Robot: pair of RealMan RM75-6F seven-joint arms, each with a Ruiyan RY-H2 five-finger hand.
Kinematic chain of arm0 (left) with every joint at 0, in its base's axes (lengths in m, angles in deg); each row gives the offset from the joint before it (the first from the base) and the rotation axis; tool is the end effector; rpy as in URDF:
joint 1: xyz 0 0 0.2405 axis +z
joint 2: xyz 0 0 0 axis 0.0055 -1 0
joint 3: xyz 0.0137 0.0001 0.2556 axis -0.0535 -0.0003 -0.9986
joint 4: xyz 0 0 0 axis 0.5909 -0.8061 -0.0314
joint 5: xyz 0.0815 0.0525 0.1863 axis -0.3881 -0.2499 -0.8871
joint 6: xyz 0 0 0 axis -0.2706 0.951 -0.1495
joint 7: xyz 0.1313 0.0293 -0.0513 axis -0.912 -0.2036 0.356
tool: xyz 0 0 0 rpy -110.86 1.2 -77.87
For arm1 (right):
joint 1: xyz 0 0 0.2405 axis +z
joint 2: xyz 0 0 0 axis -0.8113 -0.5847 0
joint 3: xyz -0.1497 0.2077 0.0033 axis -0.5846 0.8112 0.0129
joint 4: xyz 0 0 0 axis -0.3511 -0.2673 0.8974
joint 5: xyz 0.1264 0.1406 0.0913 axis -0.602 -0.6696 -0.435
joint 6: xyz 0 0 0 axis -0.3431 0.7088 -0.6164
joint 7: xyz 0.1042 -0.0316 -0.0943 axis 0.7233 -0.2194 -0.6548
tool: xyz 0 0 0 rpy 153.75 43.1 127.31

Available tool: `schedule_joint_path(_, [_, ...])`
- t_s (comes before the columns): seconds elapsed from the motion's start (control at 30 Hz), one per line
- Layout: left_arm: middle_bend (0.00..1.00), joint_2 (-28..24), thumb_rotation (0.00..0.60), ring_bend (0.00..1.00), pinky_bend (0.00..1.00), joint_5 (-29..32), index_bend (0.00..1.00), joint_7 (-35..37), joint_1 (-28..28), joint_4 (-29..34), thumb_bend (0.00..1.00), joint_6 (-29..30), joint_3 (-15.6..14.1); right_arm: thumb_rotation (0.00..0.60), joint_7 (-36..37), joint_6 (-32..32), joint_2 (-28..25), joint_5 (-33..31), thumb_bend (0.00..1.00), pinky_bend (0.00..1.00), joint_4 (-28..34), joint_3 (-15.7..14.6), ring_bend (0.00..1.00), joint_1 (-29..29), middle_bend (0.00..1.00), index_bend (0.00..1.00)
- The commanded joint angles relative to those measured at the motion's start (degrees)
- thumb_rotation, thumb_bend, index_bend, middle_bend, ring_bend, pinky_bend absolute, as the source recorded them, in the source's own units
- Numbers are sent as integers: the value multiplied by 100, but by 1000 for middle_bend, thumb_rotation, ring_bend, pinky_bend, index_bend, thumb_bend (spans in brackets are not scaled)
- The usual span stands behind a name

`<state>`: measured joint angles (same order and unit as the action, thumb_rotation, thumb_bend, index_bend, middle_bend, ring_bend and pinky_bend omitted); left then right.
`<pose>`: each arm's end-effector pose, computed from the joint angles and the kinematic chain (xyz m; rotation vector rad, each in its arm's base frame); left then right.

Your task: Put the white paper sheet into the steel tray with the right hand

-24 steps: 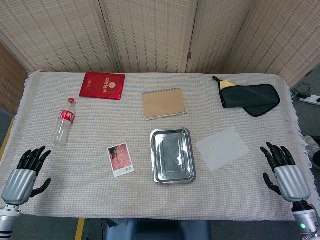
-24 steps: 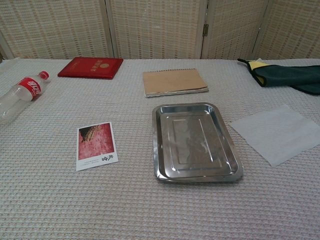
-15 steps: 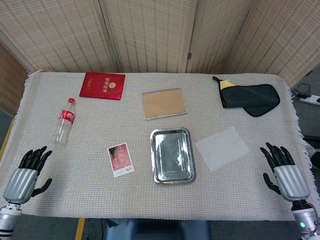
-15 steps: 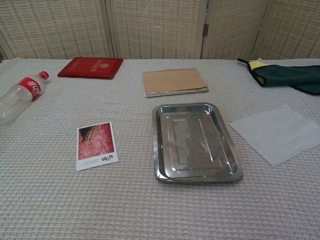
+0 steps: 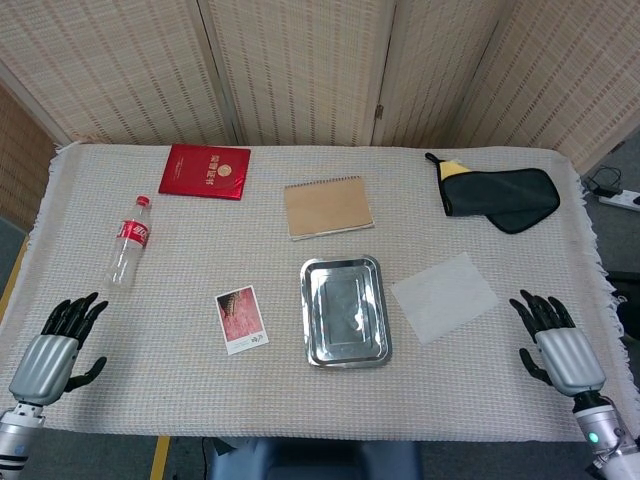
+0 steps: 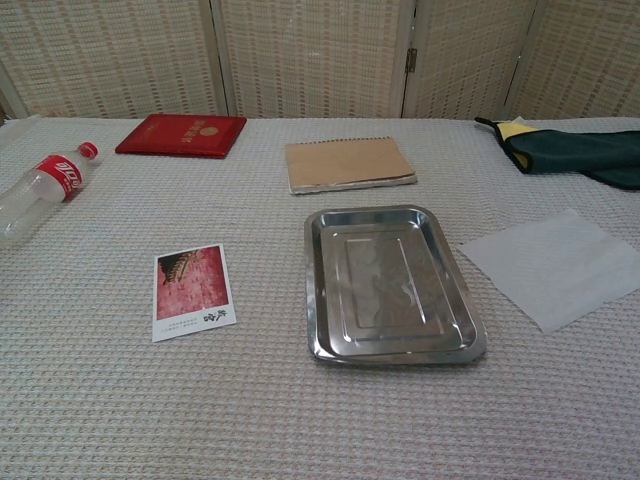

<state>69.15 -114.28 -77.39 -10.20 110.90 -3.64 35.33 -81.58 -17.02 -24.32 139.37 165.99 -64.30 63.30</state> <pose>-0.3111 0.1960 0.1363 -1.5952 -0.8662 -0.8959 -0.3287 -0.1896 0.1267 1.6266 -0.9551 0.7111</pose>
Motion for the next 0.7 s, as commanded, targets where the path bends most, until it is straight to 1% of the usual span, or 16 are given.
schedule_joint_path(0.03, [0, 9, 600, 0, 0, 13, 0, -15, -7, -15, 393, -3, 7, 600, 632, -478, 258, 136, 512, 0, -703, -49, 0, 335, 0, 0])
schedule_joint_path(0.17, [0, 141, 600, 0, 0, 210, 0, -304, -12, -152, 393, -33, 109, 600, 1182, -736, 569, 419, 512, 0, -1394, -148, 0, 610, 0, 0])
schedule_joint_path(0.33, [0, 188, 600, 0, 0, 300, 0, -314, -54, -204, 393, -137, 134, 600, 1408, -903, 1036, 559, 513, 0, -2174, -206, 0, 823, 0, 0])
schedule_joint_path(0.53, [0, 133, 600, 0, 0, 231, 0, -238, -59, -194, 393, -142, 80, 600, 1418, -1158, 1473, 609, 513, 0, -2804, -250, 0, 1065, 0, 0])
schedule_joint_path(0.7, [0, 124, 600, 0, 0, 267, 0, -214, -61, -213, 393, -157, 87, 600, 1436, -1221, 1733, 617, 512, 0, -3110, -230, 0, 1220, 0, 0])
